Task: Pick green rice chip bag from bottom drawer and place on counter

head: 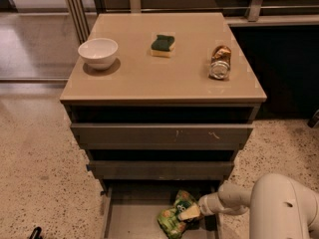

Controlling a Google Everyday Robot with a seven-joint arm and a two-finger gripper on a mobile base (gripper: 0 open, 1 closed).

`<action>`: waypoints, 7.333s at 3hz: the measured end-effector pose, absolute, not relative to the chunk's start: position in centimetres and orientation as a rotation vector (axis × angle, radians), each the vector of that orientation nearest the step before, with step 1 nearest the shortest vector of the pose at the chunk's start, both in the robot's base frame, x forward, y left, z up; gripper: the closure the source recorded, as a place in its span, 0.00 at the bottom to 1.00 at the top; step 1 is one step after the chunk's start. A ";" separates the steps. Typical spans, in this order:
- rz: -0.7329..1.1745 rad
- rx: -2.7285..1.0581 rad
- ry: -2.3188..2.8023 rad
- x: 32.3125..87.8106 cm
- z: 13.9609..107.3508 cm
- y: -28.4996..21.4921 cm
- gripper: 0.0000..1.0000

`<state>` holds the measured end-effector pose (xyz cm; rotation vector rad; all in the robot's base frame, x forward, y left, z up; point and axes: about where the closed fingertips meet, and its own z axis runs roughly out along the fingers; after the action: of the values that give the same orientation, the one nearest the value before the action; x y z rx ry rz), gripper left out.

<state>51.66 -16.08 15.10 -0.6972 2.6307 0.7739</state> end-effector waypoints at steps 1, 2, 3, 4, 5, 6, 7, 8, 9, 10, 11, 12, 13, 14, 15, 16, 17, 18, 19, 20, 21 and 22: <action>0.774 -0.697 2.631 51.7 15.1 -16.1 0.00; 0.773 -0.695 2.649 51.5 14.3 -15.9 0.00; 0.778 -0.691 2.677 51.3 13.3 -15.9 0.00; 0.778 -0.690 2.681 51.3 13.2 -15.9 0.14; 0.778 -0.690 2.681 51.3 13.2 -15.9 0.38; 0.778 -0.690 2.681 51.3 13.2 -15.9 0.61; 0.778 -0.690 2.681 51.3 13.2 -15.9 0.84; 0.778 -0.690 2.681 51.3 13.2 -15.9 1.00; 0.825 -0.704 2.657 51.2 13.9 -15.5 1.00; 0.894 -0.715 2.614 50.9 15.6 -15.4 1.00; 0.968 -0.775 2.535 49.5 20.0 -15.3 1.00; 1.072 -0.908 2.394 48.1 26.8 -13.8 1.00; 1.158 -1.096 2.229 47.8 33.5 -11.7 1.00; 1.203 -1.235 2.086 48.5 39.2 -9.9 1.00; 1.193 -1.346 1.925 48.7 45.4 -8.6 1.00; 1.194 -1.345 1.924 48.7 45.5 -8.5 1.00; 1.116 -1.385 1.867 48.0 49.0 -7.8 1.00; 0.910 -1.476 1.727 46.2 57.4 -6.3 1.00; 0.699 -1.548 1.615 46.1 66.5 -6.0 1.00; 0.699 -1.547 1.615 46.1 66.5 -6.0 1.00; 0.678 -1.533 1.622 46.5 67.0 -6.6 1.00; 0.476 -1.537 1.561 49.8 73.3 -8.4 1.00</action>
Offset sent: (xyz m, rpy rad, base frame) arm -0.0011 -0.0013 -0.0163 -0.0216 0.0316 -0.0061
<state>49.82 -8.35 73.26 -1.5370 1.5611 0.4756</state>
